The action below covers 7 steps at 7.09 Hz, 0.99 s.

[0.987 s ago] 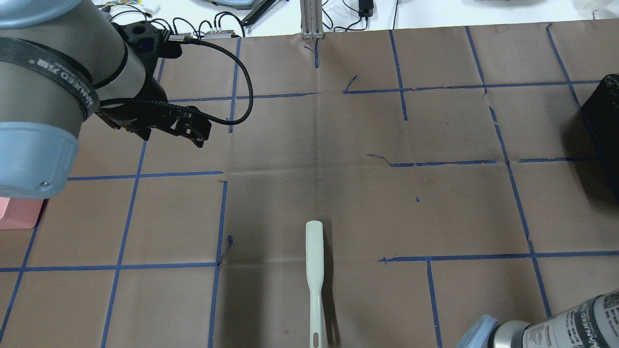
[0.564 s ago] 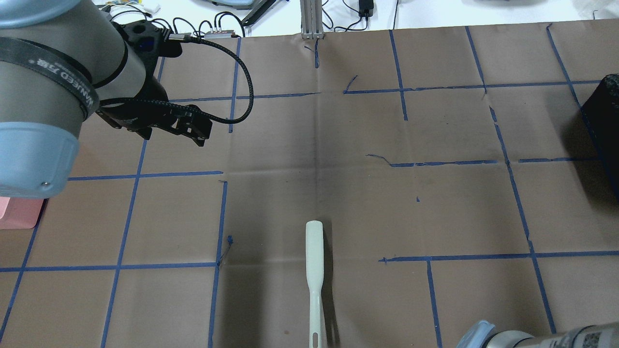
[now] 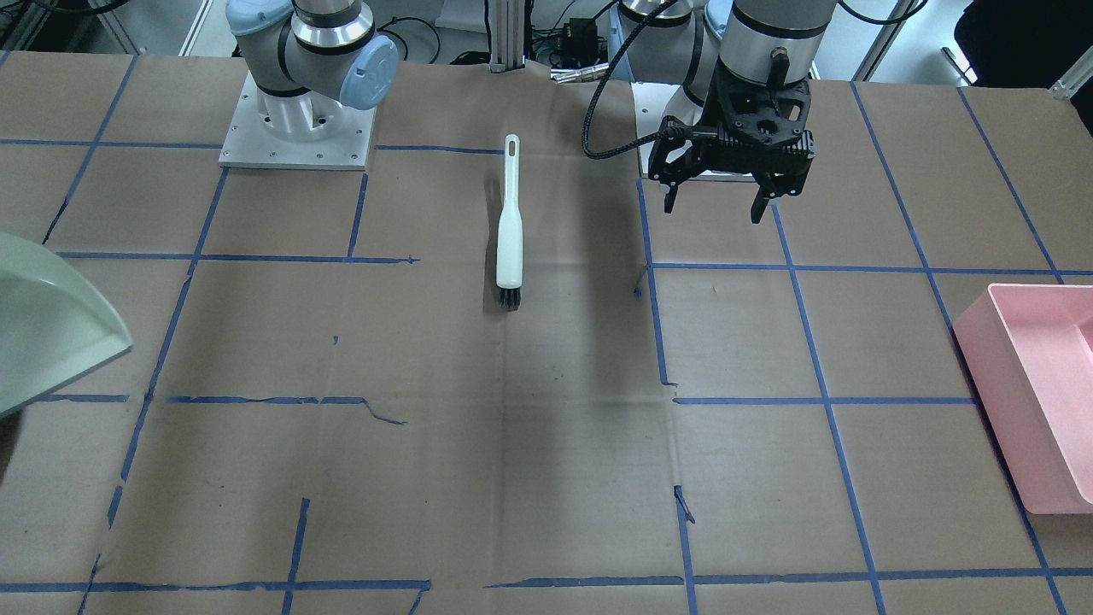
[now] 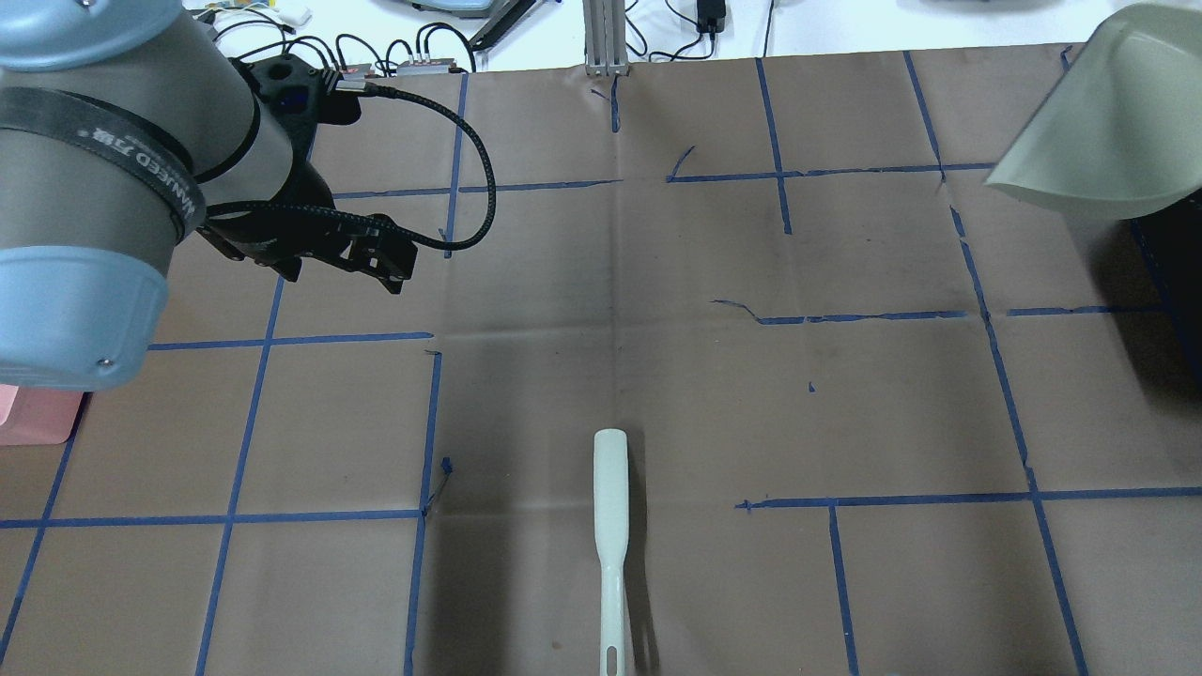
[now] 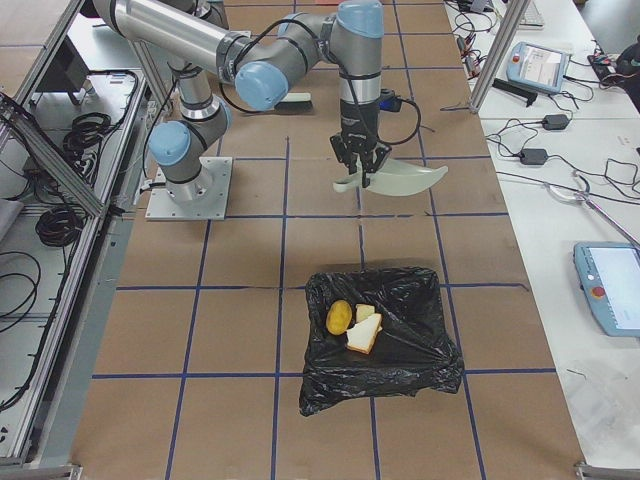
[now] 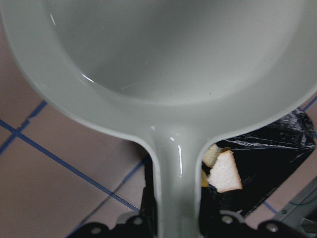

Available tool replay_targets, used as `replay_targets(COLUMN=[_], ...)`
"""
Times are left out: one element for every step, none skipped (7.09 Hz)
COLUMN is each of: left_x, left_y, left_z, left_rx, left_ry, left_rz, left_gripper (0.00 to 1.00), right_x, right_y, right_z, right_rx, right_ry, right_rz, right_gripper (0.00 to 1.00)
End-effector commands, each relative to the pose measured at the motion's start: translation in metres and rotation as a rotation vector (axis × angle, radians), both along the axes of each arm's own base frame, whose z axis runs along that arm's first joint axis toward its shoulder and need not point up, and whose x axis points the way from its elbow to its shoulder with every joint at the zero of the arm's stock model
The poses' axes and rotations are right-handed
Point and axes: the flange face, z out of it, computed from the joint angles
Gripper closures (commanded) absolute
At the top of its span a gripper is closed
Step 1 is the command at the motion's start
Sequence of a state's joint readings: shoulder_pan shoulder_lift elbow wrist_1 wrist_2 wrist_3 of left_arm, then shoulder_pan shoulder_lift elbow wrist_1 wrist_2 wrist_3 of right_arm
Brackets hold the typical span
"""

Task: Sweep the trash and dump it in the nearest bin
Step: 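Bring the empty dustpan back over the table with the right gripper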

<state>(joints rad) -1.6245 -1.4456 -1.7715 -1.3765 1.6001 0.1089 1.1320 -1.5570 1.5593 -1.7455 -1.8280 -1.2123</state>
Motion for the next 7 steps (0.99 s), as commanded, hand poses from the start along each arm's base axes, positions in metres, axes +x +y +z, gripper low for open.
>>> replay_targets(left_x=[0.0, 0.001, 0.0, 0.0, 0.0, 0.0, 0.0], left_y=[-0.002, -0.001, -0.002, -0.003, -0.003, -0.003, -0.001], left_z=[-0.003, -0.004, -0.005, -0.007, -0.006, -0.006, -0.004], left_rx=[0.007, 0.008, 0.011, 0.014, 0.013, 0.013, 0.009], left_ry=[-0.002, -0.007, -0.003, -0.003, -0.006, 0.0, -0.003], left_rz=[-0.001, -0.007, -0.007, -0.007, -0.009, -0.009, -0.01], left_gripper=[0.01, 0.01, 0.01, 0.01, 0.01, 0.01, 0.01], right_x=[0.106, 0.152, 0.193, 0.232, 0.278, 0.319, 0.355], right_y=[-0.006, -0.006, -0.003, -0.004, -0.004, -0.008, -0.019], right_z=[-0.013, -0.023, -0.032, -0.042, -0.055, -0.07, -0.075], right_rx=[-0.006, 0.001, 0.016, 0.022, 0.021, 0.03, 0.027], right_ry=[-0.098, -0.159, -0.203, -0.227, -0.237, -0.238, -0.253], right_rz=[-0.161, -0.252, -0.311, -0.378, -0.443, -0.494, -0.549], right_gripper=[0.98, 0.98, 0.98, 0.98, 0.98, 0.98, 0.98])
